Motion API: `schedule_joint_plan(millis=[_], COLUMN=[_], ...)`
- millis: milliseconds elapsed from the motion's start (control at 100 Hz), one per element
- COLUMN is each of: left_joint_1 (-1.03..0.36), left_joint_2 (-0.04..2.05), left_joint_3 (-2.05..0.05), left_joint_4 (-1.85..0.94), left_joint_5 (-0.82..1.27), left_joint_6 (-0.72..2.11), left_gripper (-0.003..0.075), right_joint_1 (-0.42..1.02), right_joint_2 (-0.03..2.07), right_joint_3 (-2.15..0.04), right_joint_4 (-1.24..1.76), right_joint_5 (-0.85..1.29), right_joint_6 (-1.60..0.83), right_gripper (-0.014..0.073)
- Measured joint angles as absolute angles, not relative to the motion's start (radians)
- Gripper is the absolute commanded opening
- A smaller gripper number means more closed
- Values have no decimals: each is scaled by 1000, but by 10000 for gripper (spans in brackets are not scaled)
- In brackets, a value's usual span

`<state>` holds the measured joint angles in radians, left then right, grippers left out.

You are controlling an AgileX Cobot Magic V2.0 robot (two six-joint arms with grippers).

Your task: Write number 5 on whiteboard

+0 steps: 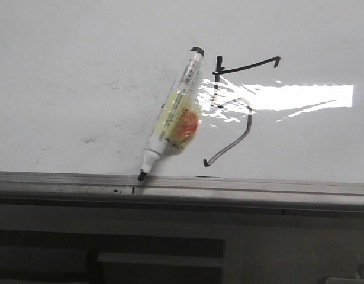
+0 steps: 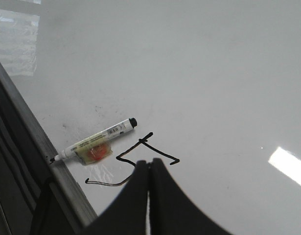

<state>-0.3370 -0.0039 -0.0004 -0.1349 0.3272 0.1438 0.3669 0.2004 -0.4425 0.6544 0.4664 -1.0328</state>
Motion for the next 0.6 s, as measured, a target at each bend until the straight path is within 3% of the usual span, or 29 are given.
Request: schedule_joint_plan(millis=[450,520,600], left_joint_1=[-337,-337,-337], left_joint_2=[-4,-4,-4], left_joint_3=[0,0,0], left_joint_4=[-135,-135,-135], left_joint_5=[327,327,327], left_joint_6=[144,144,144], left_gripper=[-20,-20,-20], right_joint_1=[367,367,363], right_joint_2=[200,200,200], right_joint_3=[-389,-341,-267], right_joint_4=[632,540,316], right_joint_5=[365,287,186], right_joint_6=[-1017,-900,-599], right_gripper=[-42,-42,-43])
